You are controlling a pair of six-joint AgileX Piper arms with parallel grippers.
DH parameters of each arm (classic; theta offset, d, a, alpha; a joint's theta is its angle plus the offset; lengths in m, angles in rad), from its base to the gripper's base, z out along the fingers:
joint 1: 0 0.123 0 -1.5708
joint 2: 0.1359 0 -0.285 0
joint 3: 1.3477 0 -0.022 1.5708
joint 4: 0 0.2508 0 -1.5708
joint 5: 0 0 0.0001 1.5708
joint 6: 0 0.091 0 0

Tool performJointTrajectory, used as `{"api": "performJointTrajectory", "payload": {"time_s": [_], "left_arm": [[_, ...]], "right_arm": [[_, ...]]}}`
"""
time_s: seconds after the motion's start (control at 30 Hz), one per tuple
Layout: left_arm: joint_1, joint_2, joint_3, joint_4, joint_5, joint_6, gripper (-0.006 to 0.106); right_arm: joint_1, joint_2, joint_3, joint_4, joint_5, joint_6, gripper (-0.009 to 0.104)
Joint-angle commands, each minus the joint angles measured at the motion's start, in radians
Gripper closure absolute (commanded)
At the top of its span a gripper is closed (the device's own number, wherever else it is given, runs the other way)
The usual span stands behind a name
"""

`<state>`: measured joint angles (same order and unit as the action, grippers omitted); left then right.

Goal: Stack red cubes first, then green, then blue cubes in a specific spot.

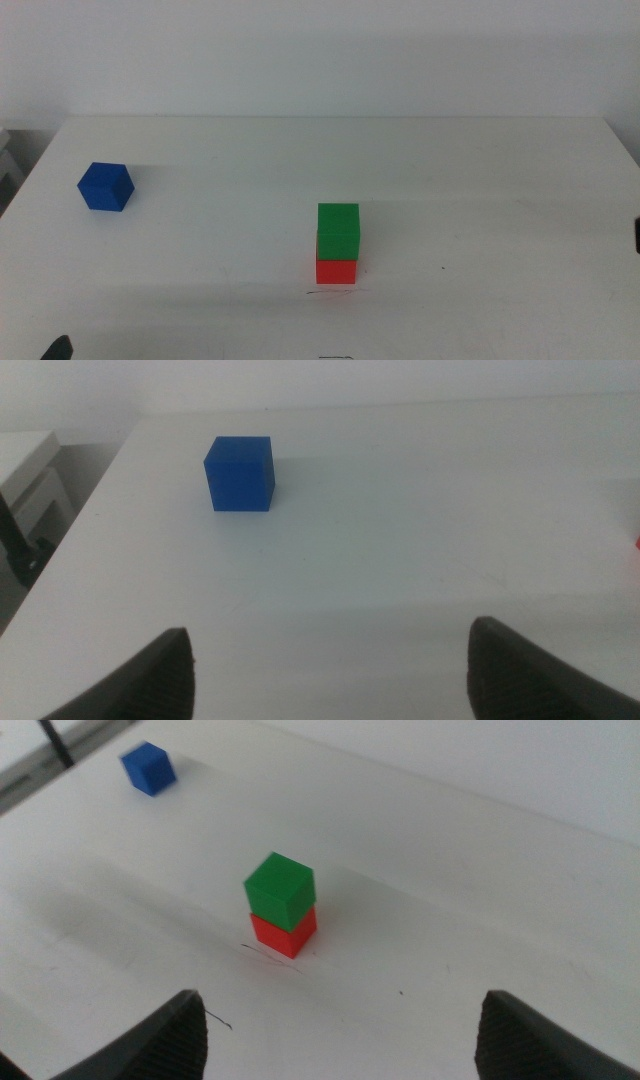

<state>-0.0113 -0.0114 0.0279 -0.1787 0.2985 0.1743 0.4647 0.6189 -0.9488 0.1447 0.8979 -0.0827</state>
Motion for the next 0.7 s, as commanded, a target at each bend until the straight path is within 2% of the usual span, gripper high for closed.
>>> {"api": "performJointTrajectory", "payload": {"time_s": [0.0, 0.2, 0.37, 0.67], "left_arm": [[0.001, -0.026, 0.000, -0.007, -0.078, -0.009, 0.007], [0.001, -0.026, 0.000, -0.007, -0.078, -0.009, 0.007], [0.001, -0.026, 0.000, -0.007, -0.078, -0.009, 0.007], [0.001, -0.026, 0.000, -0.007, -0.078, -0.009, 0.007]], "right_arm": [[-0.009, -0.020, -0.013, 0.045, -0.082, -0.066, 0.024], [-0.009, -0.016, -0.013, 0.113, -0.077, -0.117, 0.027], [-0.009, -0.014, -0.013, 0.092, -0.092, -0.132, 0.027], [-0.009, -0.014, -0.013, 0.100, -0.104, -0.151, 0.027]]}}
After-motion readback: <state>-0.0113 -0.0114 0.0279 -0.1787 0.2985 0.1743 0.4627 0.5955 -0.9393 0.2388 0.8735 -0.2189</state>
